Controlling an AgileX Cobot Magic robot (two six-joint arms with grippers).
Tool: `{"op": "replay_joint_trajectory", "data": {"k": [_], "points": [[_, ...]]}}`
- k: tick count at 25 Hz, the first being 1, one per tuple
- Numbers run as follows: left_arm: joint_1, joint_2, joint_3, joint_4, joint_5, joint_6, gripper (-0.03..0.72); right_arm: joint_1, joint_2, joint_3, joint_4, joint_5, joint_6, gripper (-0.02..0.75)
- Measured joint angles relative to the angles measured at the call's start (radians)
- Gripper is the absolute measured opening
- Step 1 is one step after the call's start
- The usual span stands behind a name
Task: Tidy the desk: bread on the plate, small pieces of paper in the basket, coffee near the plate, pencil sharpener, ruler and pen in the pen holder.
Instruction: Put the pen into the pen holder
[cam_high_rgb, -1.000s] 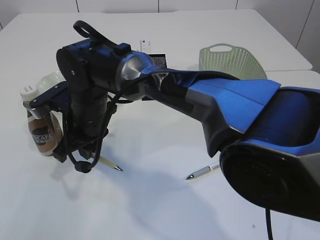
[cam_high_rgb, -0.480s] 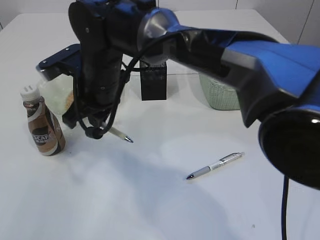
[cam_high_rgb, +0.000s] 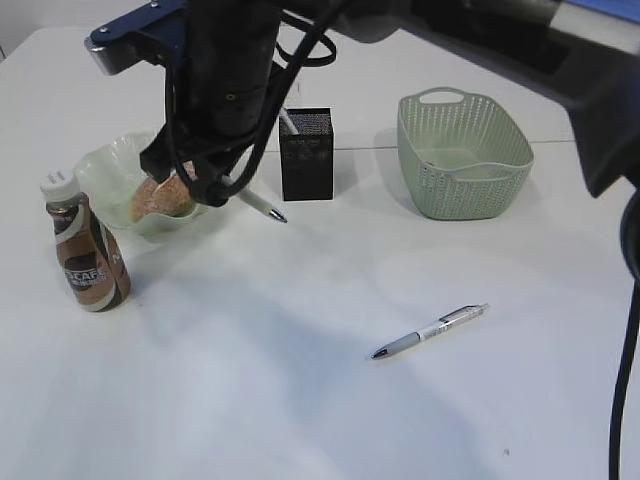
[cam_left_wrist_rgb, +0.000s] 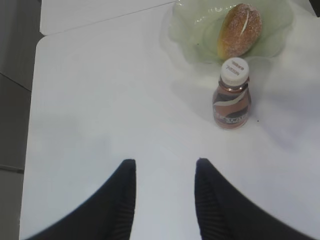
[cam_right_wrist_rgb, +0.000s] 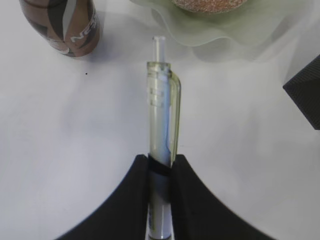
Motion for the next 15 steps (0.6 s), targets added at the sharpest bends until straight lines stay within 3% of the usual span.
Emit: {"op": "replay_joint_trajectory", "data": {"k": [12, 15], "points": [[0.000, 0.034, 0.000, 0.000, -0.084, 0.000, 0.275, -0.010, -0.109, 0.000, 0.050, 0.008, 0.006, 0.107], [0.000, 0.038, 0.000, 0.000, -0.119, 0.000, 0.275, -0.012, -0.264, 0.000, 0.038, 0.011, 0.006, 0.107]]}}
